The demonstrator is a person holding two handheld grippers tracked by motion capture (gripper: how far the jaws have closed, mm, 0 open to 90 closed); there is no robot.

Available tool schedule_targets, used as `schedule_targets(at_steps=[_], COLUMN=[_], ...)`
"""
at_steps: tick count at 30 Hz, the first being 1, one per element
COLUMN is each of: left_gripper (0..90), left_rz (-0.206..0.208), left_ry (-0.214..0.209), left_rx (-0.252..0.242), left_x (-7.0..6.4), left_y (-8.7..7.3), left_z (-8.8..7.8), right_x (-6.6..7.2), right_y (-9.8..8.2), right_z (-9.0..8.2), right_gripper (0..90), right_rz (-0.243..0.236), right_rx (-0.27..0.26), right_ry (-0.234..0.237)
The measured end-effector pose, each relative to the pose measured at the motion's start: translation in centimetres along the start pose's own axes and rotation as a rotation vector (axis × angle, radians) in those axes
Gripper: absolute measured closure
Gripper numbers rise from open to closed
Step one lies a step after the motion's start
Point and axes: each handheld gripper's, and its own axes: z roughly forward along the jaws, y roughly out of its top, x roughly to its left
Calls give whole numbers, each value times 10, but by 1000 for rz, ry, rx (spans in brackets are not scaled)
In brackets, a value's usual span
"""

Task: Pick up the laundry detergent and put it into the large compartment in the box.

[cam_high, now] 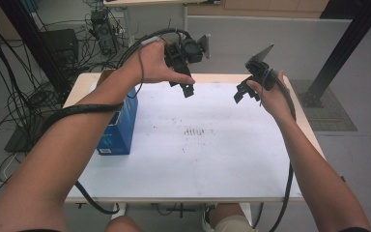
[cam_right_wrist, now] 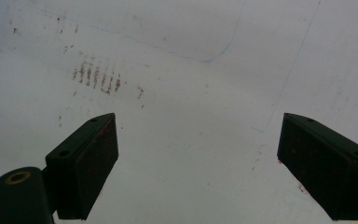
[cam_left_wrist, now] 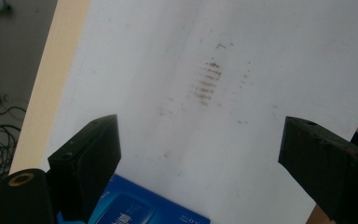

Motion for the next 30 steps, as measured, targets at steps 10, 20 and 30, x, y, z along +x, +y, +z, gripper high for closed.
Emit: schedule_targets(at_steps=[10, 20, 30], left_gripper=[134, 134, 130], left_rz=[20, 28, 25], left_ry=[-10, -18, -24], left_rx=[-3, -8, -12], left_x=[-5, -8, -7], left_y=[7, 8, 4], left_z=[-2, 0, -1], right_x=[-4, 0, 3], right_y=[-2, -3, -5], right_z=[0, 0, 1], right_gripper=[123, 124, 117], right_rz=[4, -5, -4], right_rx=[-3, -1, -3], right_ry=[4, 0, -5])
